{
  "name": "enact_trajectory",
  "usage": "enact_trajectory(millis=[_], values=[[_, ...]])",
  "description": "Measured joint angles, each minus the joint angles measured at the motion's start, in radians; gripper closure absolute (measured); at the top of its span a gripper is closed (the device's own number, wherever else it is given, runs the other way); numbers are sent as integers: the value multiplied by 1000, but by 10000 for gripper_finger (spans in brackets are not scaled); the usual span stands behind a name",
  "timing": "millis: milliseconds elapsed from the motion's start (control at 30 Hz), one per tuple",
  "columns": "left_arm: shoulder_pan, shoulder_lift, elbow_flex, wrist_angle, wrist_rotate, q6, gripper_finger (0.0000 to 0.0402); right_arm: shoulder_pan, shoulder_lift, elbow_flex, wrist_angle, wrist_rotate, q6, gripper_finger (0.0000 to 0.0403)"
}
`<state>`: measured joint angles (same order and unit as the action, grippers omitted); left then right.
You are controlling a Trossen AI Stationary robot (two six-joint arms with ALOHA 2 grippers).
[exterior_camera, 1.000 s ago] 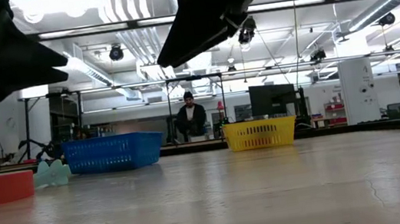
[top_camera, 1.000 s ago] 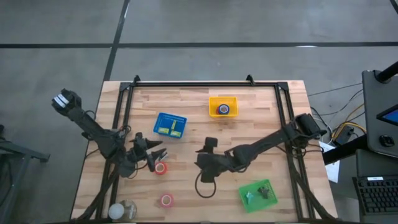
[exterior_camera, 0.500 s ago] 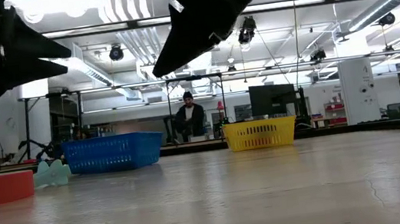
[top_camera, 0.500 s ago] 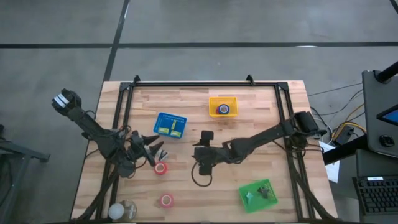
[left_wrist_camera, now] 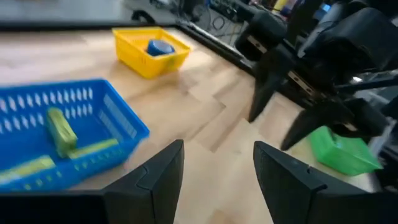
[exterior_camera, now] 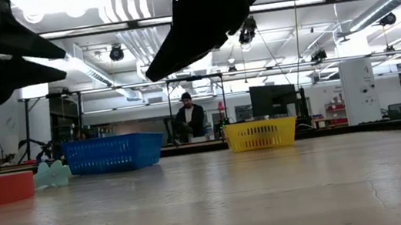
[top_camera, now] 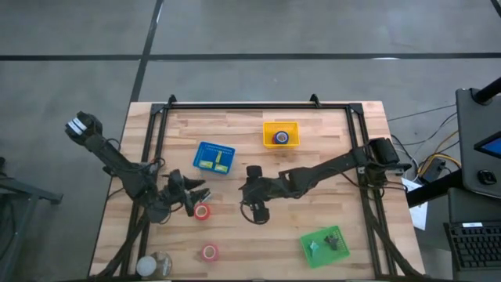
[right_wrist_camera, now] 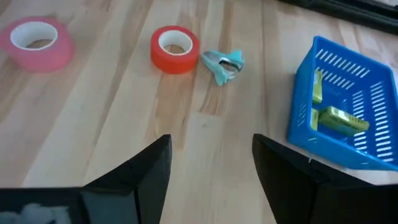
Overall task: Pick and place Stapler, Stapler remover, tape
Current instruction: Put the light blue staple remover into the green bin
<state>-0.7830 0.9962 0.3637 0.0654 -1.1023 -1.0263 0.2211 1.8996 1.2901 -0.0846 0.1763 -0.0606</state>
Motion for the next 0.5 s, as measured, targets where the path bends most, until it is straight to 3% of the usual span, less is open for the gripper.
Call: enact_trajectory(millis=[267, 500], values=[[0, 2, -8, 3, 70, -122, 204, 0, 0, -52, 157, -44, -53, 184], [13, 47, -9, -2, 150, -174, 204, 1, 0, -70, 141, -48, 4, 184]])
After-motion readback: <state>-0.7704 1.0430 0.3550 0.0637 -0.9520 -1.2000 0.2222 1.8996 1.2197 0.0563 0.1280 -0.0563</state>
